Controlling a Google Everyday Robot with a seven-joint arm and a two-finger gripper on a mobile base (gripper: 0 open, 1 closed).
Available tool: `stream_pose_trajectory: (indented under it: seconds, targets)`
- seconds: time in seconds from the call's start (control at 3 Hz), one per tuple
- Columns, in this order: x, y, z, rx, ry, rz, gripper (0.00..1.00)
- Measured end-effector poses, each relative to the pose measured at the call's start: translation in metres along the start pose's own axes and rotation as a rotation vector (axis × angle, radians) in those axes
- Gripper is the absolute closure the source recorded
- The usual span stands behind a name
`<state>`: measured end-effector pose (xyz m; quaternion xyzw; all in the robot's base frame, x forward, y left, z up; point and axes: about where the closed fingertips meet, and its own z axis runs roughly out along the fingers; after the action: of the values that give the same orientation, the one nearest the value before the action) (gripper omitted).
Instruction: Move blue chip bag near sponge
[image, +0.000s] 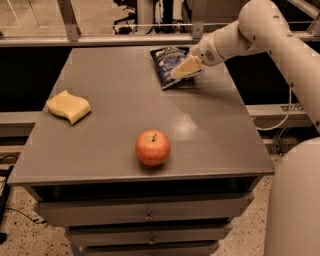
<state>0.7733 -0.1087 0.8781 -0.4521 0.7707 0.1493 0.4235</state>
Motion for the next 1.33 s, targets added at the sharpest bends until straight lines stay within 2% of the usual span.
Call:
stream_pose_trajectory:
  seconds: [0.67,1.0,1.33]
  targets:
    - [0.018,-0.006,-0.002,0.003,0.034,0.012,0.71]
    - [0.021,0.002,-0.01,-0.018,0.042,0.0,0.99]
    - [0.008,0.02,-0.017,-0.075,0.022,-0.037,1.0]
